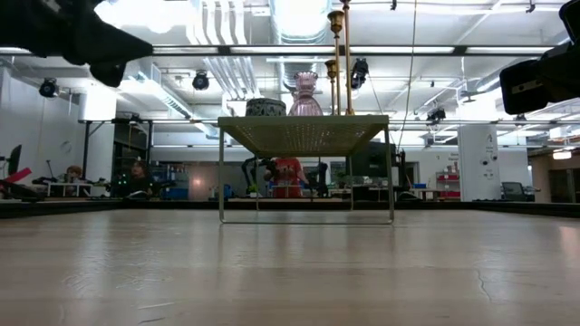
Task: Pick & Place candle stick holders
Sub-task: Return to Home Position
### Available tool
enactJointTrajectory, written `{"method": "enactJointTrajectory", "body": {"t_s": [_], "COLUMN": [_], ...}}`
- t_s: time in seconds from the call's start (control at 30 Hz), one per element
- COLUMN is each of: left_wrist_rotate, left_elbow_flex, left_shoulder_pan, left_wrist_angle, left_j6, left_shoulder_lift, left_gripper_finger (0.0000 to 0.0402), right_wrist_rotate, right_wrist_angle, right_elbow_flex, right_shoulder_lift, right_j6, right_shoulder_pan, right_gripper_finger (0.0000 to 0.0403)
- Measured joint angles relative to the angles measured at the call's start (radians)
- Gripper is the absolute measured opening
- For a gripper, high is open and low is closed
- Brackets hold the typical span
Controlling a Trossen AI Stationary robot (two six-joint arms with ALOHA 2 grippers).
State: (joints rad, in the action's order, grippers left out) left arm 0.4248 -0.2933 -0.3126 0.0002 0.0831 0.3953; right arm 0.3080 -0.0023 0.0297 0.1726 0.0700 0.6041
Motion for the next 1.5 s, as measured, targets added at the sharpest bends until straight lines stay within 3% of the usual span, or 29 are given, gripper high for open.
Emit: {"method": "enactJointTrajectory", "body": {"t_s": [0.33, 0.53, 1.5], "left_wrist_rotate": [-0.136, -0.147, -0.151], "left_elbow_flex": [0.153, 0.246, 0.268], "left_shoulder_pan": [0.0, 0.0, 0.001], "left_wrist_angle": [-0.01, -0.01, -0.006], "left_j6": [-0.002, -0.004, -0.02], "left_shoulder_lift": [-0.261, -0.388, -0.359], "left_gripper_finger": [0.0007, 0.0007, 0.0007], "right_wrist_rotate": [0.0, 0.0, 0.0], "right_wrist_angle": [0.0, 0.0, 0.0], "right_elbow_flex": [0.0, 0.0, 0.0], "right_shoulder_lift": [0.0, 0.0, 0.0], "right_j6": [0.0, 0.0, 0.0], "right_shoulder_pan": [0.0, 0.0, 0.0], "right_gripper_finger": [0.0008, 0.0008, 0.0008]}}
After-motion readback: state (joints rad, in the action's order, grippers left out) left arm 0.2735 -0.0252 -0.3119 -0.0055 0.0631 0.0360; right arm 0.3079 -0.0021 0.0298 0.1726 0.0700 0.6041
